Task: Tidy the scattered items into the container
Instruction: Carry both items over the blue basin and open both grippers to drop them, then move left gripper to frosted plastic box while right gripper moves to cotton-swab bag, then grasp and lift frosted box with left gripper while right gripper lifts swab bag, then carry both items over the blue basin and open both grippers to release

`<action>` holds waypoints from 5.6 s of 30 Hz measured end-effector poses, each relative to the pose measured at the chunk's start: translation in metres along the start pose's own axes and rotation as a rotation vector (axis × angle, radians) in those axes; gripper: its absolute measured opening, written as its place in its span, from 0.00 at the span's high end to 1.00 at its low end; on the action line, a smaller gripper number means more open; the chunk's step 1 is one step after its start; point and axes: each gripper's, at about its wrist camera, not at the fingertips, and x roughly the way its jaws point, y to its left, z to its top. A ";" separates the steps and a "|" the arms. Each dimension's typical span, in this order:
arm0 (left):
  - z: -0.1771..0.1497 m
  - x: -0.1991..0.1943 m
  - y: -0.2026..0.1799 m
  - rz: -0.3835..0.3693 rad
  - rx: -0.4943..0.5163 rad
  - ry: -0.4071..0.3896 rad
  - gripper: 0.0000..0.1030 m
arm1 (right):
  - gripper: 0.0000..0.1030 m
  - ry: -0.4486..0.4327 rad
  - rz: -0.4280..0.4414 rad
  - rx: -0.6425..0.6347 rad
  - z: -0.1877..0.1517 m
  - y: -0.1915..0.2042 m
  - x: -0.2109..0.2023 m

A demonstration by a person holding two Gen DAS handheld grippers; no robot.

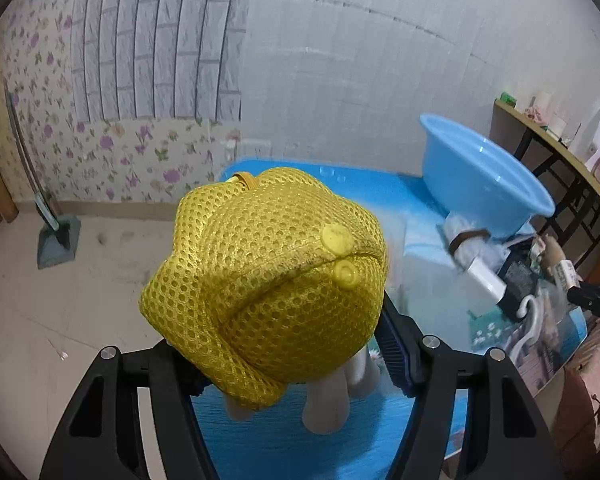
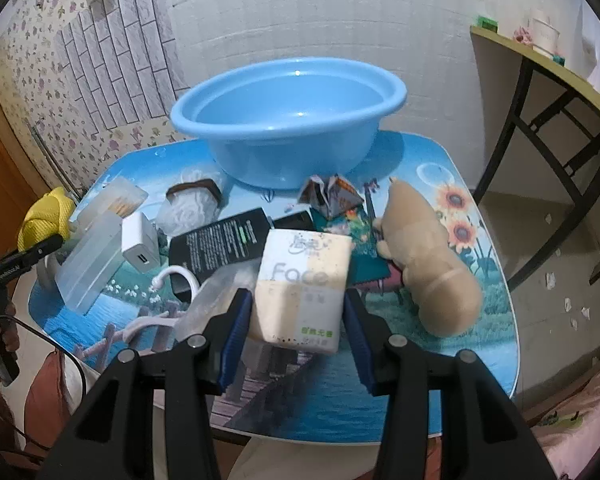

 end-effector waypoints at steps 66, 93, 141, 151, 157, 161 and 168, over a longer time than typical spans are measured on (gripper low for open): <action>0.094 -0.003 -0.146 -0.156 0.321 -0.076 0.07 | 0.55 -0.186 0.006 0.076 0.094 0.003 0.005; -0.017 -0.003 -0.090 -0.029 0.164 0.017 0.05 | 0.55 -0.076 0.147 -0.112 -0.011 0.035 -0.009; -0.015 -0.010 -0.109 -0.108 0.210 0.009 0.42 | 0.78 -0.087 0.267 -0.083 -0.013 0.019 -0.014; 0.003 -0.024 -0.124 -0.136 0.226 -0.030 0.42 | 0.78 -0.146 0.274 -0.052 0.003 0.007 -0.030; 0.023 -0.025 -0.142 -0.153 0.235 -0.063 0.42 | 0.78 -0.190 0.259 -0.037 0.021 -0.006 -0.040; 0.038 -0.021 -0.160 -0.181 0.264 -0.076 0.42 | 0.78 -0.228 0.246 -0.029 0.035 -0.012 -0.048; 0.063 -0.006 -0.198 -0.229 0.322 -0.082 0.41 | 0.78 -0.266 0.231 -0.004 0.060 -0.021 -0.046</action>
